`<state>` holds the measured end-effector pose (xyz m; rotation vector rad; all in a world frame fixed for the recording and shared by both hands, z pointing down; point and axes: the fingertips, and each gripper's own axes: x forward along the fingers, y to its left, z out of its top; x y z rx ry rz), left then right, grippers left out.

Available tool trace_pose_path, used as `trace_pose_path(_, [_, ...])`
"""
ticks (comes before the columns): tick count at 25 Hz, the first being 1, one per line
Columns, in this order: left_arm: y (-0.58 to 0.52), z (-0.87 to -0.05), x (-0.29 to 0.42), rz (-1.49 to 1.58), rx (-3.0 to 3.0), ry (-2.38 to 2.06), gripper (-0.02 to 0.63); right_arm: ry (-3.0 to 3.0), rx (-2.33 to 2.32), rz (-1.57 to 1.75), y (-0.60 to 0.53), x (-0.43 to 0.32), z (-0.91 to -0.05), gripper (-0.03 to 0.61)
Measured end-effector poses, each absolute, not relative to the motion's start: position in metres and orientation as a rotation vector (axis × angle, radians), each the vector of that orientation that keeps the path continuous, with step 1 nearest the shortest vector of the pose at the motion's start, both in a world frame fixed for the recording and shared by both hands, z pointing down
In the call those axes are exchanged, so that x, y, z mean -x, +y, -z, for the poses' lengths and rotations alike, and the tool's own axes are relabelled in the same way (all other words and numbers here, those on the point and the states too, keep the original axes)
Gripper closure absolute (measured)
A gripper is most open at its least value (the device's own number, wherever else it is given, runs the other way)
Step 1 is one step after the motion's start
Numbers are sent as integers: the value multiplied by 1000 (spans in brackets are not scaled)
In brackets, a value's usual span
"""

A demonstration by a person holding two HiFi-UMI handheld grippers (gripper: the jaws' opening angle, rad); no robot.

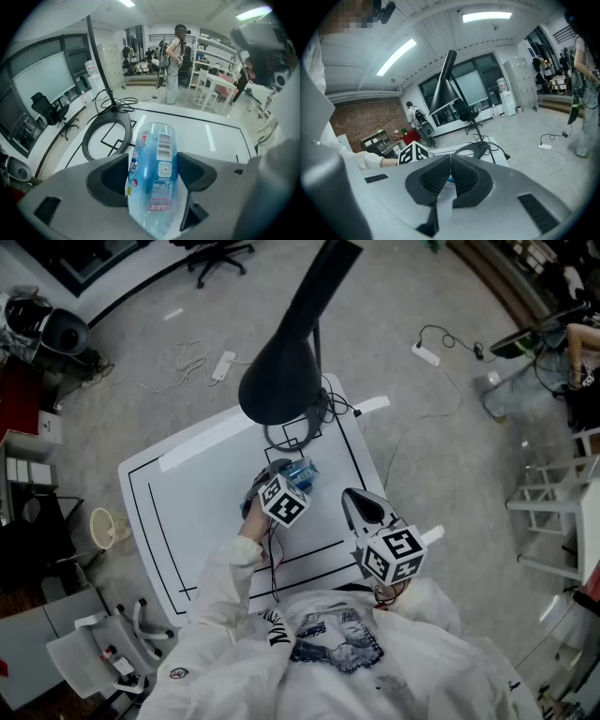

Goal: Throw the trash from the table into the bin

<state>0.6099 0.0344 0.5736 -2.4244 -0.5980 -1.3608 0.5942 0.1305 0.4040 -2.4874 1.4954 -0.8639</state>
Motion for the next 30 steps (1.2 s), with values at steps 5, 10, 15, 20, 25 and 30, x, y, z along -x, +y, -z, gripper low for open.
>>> trace_pose_path(5, [30, -565, -611, 1339, 2451, -552, 291, 1506, 2479, 857, 130, -590, -403, 557])
trace_pose_path(10, [33, -549, -613, 1280, 2442, -537, 293, 1505, 2475, 840, 134, -587, -398, 557])
trace_pose_path(15, [43, -531, -615, 1209, 2427, -522, 296, 1495, 2467, 815, 143, -584, -394, 558])
trace_pose_path(20, [49, -500, -611, 1143, 2485, -454, 299, 1495, 2454, 793, 155, -578, -388, 557])
trace_pose_path(25, [56, -469, -604, 1085, 2562, -383, 302, 1514, 2431, 758, 169, -567, -382, 557])
trace_pose_path(30, [69, -431, -593, 995, 2635, -312, 302, 1532, 2416, 720, 188, -554, -374, 557])
